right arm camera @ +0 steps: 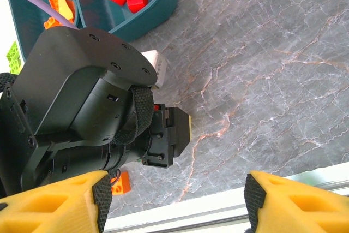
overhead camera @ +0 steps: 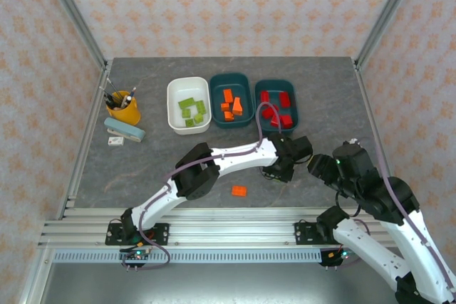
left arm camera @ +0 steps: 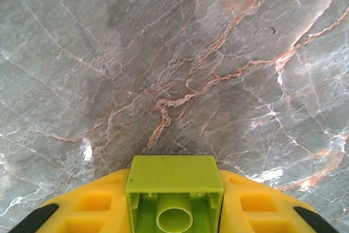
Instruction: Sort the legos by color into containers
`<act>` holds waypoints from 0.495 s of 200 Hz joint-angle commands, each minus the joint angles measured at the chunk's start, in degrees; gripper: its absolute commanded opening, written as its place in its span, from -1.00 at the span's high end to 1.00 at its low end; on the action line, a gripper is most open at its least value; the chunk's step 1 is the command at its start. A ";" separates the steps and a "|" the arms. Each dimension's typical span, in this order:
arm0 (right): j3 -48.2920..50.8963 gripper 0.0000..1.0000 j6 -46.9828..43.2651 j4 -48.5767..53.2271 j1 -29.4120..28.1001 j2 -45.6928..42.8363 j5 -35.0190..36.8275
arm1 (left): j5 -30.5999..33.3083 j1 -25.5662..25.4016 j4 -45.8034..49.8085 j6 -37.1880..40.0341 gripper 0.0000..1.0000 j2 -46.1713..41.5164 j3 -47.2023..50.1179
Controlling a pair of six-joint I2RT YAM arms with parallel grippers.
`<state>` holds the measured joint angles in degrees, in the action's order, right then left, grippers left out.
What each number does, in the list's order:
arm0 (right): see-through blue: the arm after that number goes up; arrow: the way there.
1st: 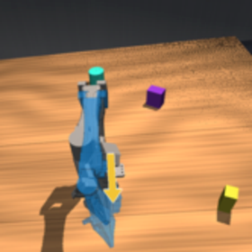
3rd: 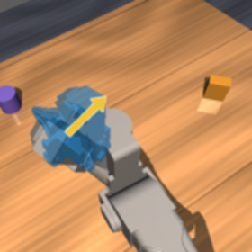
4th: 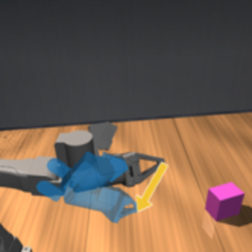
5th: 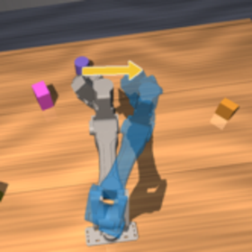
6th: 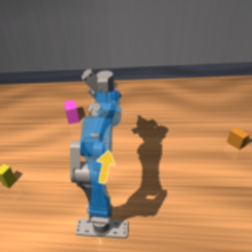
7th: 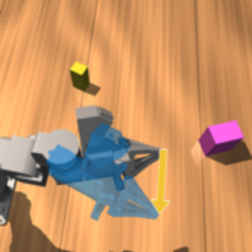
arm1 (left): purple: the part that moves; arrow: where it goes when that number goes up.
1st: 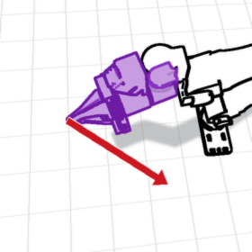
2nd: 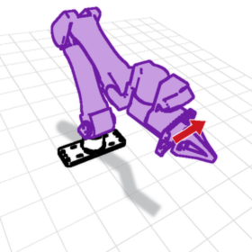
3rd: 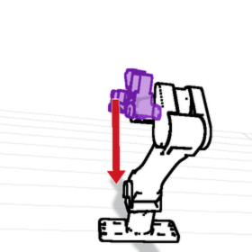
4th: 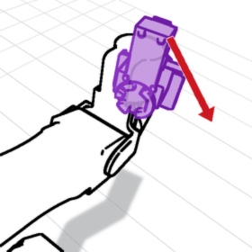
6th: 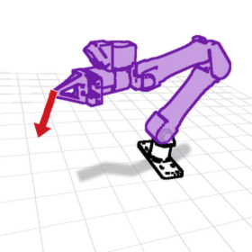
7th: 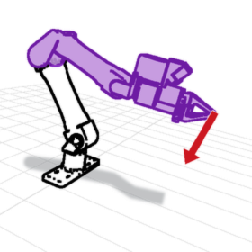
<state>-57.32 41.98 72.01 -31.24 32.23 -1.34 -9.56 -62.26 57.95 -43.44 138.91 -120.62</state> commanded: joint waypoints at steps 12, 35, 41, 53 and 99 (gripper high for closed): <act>1.13 -0.34 -1.52 -3.11 -0.31 -0.16 -1.56 | 6.03 0.48 3.65 0.72 0.43 -2.94 0.47; 3.06 -0.33 -3.63 -8.35 -0.35 1.00 -7.10 | 7.77 3.42 2.87 0.32 0.44 -8.16 4.69; 3.90 -0.33 -4.15 -10.45 -0.31 1.60 -9.16 | 8.02 4.60 2.30 0.04 0.44 -10.03 6.38; 5.99 -0.33 -5.11 -15.24 -0.34 3.37 -14.50 | 8.23 7.30 0.79 -0.40 0.44 -14.03 10.17; 8.33 -0.34 -6.94 -32.45 -5.08 14.45 -17.92 | 8.89 19.55 -1.43 1.74 0.44 -24.79 19.54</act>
<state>-48.82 38.00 52.73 -33.54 41.82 -16.49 -4.16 -47.88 57.23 -43.40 119.72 -104.31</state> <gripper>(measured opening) 0.666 0.325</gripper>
